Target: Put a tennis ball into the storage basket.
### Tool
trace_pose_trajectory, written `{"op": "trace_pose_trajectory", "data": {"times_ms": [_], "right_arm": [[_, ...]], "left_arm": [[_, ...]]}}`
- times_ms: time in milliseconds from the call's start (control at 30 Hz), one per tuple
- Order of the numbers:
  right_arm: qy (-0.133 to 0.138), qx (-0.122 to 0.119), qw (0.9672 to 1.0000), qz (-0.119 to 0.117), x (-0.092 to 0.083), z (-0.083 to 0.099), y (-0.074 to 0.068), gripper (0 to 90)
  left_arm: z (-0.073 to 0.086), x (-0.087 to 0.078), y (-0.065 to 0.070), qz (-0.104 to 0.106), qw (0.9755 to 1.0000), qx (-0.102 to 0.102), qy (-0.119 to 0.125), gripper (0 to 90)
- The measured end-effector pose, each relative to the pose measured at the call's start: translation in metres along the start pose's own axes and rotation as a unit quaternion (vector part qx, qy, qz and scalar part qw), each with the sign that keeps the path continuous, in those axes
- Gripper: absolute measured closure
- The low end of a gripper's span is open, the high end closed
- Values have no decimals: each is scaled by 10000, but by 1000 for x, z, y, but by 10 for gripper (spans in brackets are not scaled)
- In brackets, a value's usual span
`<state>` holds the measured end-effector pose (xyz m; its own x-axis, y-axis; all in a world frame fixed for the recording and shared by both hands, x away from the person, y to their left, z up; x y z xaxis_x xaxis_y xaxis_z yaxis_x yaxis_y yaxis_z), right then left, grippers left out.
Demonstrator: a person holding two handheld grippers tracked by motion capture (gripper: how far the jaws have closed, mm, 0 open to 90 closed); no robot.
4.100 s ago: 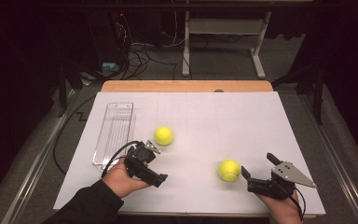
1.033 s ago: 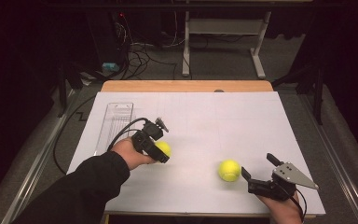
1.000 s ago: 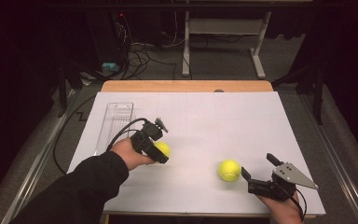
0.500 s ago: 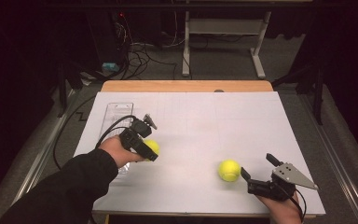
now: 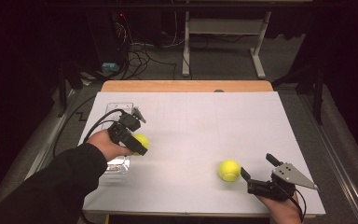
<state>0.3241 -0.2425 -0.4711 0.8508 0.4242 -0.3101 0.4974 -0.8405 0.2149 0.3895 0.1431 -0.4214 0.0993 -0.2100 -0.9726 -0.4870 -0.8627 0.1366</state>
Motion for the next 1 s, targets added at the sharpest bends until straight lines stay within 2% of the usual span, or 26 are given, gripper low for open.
{"op": "trace_pose_trajectory", "data": {"times_ms": [433, 767, 1000], "right_arm": [[-5, 17, 10000, 1, 0, 0, 0, 0], [0, 7, 10000, 5, 0, 1, 1, 0], [-9, 13, 10000, 1, 0, 1, 1, 0]], "left_arm": [[-7, -23, -38, -121, 9989, -422, 138, 266], [-7, -30, -75, -323, 9960, -824, 148, 266], [-5, -29, -93, -451, 9935, -1038, 109, 267]]}}
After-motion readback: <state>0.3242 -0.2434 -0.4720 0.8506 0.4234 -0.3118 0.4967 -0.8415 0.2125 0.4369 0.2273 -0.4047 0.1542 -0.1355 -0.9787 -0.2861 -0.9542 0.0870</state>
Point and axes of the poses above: each handheld gripper's, and its own axes: x roughly forward along the jaws, z roughly out of its underside, y roughly to its right, the point moved 8 cm from there along x, roughly forward along the jaws, and after that the axes turned 12 degrees about -x, right-handed, at the moved point
